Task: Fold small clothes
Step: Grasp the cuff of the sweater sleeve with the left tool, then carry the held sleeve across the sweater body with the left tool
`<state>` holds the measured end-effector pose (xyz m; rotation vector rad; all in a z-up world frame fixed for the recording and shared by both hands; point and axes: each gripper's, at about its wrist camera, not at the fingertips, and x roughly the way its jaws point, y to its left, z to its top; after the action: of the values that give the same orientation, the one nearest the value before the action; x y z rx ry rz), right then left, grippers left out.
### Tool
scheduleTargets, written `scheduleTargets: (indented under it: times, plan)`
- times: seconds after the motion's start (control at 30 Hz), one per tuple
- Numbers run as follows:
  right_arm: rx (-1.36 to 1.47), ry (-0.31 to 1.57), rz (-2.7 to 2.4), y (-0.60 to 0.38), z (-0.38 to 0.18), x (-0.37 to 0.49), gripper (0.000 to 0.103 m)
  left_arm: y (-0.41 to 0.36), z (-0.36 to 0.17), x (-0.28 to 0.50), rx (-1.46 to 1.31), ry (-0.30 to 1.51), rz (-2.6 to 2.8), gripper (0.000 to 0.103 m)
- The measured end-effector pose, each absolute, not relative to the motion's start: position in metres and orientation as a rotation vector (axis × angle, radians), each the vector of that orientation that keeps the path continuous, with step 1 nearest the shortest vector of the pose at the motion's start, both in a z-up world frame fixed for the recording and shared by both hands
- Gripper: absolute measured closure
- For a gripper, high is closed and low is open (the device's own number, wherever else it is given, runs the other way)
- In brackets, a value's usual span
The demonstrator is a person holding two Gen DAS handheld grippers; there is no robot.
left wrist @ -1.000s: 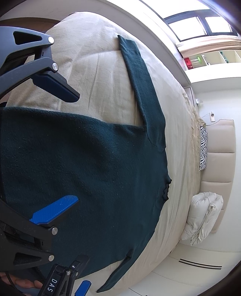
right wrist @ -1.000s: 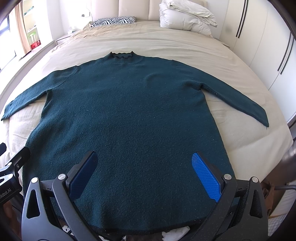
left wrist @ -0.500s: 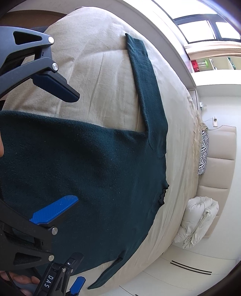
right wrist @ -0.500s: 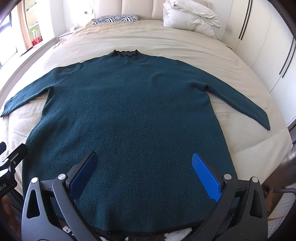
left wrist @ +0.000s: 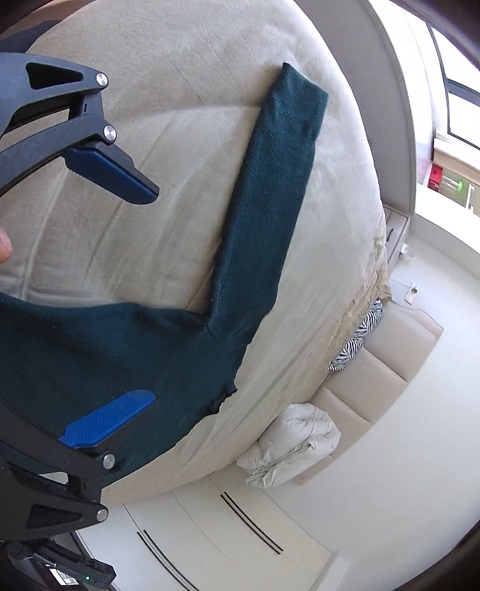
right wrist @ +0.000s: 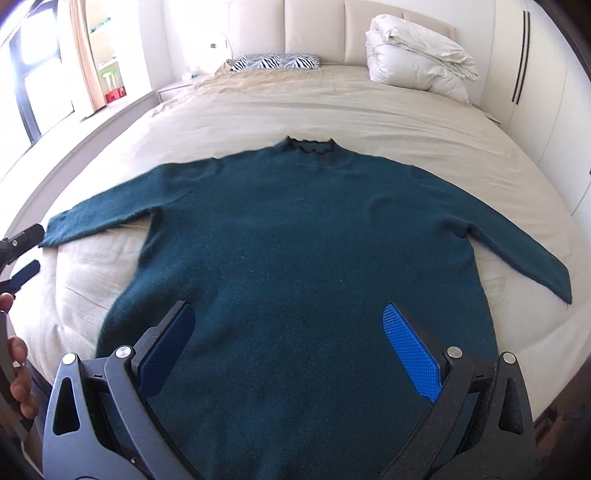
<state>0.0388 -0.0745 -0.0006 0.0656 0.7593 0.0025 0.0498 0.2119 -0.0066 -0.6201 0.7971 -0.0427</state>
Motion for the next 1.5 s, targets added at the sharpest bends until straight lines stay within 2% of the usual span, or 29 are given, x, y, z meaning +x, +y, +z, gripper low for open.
scheduleTargets:
  times: [0.07, 0.33, 0.57, 0.73, 0.77, 0.8, 0.83, 0.9, 0.93, 1.0, 1.2, 1.3, 1.37, 1.5]
  plan:
    - [0.042, 0.715, 0.056, -0.058, 0.010, 0.050, 0.000, 0.243, -0.021, 0.053, -0.783, 0.794, -0.052, 0.000]
    - [0.046, 0.650, 0.240, 0.009, 0.030, 0.083, 0.000, 0.361, -0.074, 0.060, -1.241, 0.529, 0.052, 0.000]
    - [0.055, 0.677, 0.260, 0.034, 0.020, 0.086, 0.000, 0.406, -0.111, 0.087, -1.443, 0.417, 0.158, 0.001]
    - [0.129, 0.700, 0.246, 0.016, 0.009, 0.091, 0.000, 0.420, -0.119, 0.103, -1.491, 0.383, 0.211, 0.010]
    - [0.137, 0.701, 0.244, 0.015, 0.008, 0.091, 0.000, 0.421, -0.124, 0.104, -1.503, 0.383, 0.225, 0.018]
    - [0.146, 0.703, 0.242, 0.013, 0.007, 0.092, 0.000, 0.424, -0.127, 0.107, -1.518, 0.383, 0.238, 0.032]
    - [0.153, 0.705, 0.240, 0.010, 0.006, 0.092, 0.000, 0.427, -0.132, 0.110, -1.536, 0.386, 0.242, 0.041]
    - [0.164, 0.703, 0.236, 0.005, 0.005, 0.091, 0.000, 0.429, -0.142, 0.121, -1.555, 0.419, 0.250, 0.078]
    - [0.168, 0.700, 0.232, 0.002, 0.005, 0.090, 0.000, 0.428, -0.143, 0.125, -1.546, 0.437, 0.262, 0.083]
    - [0.178, 0.694, 0.219, -0.008, 0.004, 0.089, 0.000, 0.425, -0.134, 0.132, -1.476, 0.465, 0.270, 0.095]
    - [0.288, 0.709, 0.144, -0.061, -0.005, 0.092, 0.005, 0.350, -0.050, 0.190, -1.036, 0.566, 0.174, 0.095]
    - [0.360, 0.707, 0.095, -0.098, -0.010, 0.094, 0.006, 0.261, -0.003, 0.228, -0.726, 0.621, 0.065, 0.095]
    - [0.409, 0.701, 0.061, -0.124, -0.013, 0.095, 0.006, 0.175, 0.015, 0.245, -0.441, 0.658, -0.009, 0.094]
    - [0.534, 0.708, 0.027, -0.179, -0.023, 0.102, 0.008, 0.015, -0.021, 0.246, 0.102, 0.716, -0.079, 0.094]
